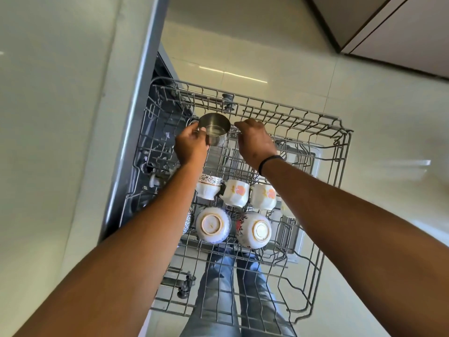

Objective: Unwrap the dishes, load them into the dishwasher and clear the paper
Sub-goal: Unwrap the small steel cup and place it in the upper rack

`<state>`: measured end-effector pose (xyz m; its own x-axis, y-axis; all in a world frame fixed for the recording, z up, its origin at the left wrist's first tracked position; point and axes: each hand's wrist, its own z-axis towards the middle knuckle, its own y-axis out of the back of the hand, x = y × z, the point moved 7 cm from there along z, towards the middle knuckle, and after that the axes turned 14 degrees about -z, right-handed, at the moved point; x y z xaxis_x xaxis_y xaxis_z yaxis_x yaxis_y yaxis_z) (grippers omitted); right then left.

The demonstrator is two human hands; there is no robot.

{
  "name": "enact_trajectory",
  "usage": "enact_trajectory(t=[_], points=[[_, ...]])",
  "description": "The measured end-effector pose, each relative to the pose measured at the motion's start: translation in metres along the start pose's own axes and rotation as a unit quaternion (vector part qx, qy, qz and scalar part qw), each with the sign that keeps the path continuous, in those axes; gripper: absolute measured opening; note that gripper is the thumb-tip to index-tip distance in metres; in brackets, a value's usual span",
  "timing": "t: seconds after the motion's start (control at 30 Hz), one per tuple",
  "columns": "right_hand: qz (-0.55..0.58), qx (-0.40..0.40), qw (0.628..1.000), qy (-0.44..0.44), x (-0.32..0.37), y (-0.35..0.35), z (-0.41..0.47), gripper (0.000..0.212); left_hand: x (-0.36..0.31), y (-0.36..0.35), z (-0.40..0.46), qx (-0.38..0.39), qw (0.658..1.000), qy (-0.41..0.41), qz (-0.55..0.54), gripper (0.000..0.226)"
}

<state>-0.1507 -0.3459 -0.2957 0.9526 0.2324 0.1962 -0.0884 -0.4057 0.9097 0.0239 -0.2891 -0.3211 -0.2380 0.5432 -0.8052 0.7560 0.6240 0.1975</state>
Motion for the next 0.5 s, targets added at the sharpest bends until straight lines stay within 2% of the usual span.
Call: enact_trajectory(t=[0.2,0.37,0.5], points=[[-0.027,-0.039,0.999,-0.005,-0.004,-0.004,-0.005,0.045,-0.001,-0.007,0.002,0.0,0.999,-0.015,0.037,0.034],[-0.033,-0.06,0.997,-0.034,-0.011,-0.009,-0.03,0.062,0.003,-0.004,-0.011,0.003,0.999,-0.029,0.042,0.034],[-0.027,-0.074,0.996,-0.05,-0.014,-0.002,-0.055,0.068,0.005,0.002,-0.036,0.01,0.999,-0.034,0.039,0.034]])
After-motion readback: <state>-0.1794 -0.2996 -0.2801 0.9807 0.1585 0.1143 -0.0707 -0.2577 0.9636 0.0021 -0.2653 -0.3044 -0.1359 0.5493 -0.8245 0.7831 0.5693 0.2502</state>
